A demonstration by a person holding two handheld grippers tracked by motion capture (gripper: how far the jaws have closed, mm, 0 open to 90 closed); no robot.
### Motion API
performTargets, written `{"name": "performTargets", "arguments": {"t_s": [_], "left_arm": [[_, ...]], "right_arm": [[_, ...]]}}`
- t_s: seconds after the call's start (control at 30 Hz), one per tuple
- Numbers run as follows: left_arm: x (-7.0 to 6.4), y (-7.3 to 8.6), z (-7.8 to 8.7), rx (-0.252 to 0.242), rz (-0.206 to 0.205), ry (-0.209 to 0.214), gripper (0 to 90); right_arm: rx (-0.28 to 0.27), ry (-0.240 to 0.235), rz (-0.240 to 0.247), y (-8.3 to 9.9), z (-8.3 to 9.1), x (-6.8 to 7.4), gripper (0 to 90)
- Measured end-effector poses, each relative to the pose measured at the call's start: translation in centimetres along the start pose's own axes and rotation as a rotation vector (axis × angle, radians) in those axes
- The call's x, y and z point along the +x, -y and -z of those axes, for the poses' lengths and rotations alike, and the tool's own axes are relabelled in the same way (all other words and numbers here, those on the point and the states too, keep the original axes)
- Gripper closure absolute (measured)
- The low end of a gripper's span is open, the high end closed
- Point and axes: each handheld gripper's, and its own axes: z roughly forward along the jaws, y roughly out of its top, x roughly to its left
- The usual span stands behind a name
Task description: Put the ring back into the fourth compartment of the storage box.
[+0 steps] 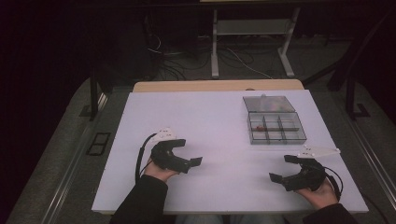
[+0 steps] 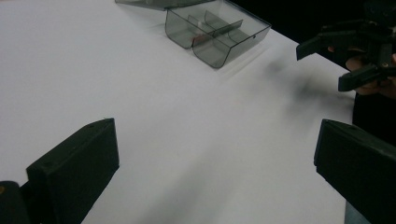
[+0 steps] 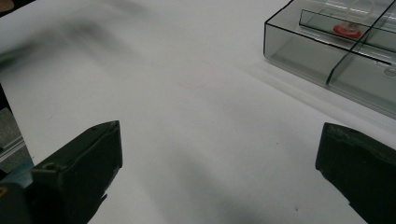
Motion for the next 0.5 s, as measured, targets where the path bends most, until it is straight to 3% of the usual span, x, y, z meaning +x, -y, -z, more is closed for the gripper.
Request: {"name": "performTargets", "arguments": {"t_s": [0.5], "left_arm": [[-0.2,4.5,2.2,0.003,0.037,-0.041,0.0]], "right_arm": [[-0.003,-0.003,-0.005,0.0,0.1,0.0,0.0]]}}
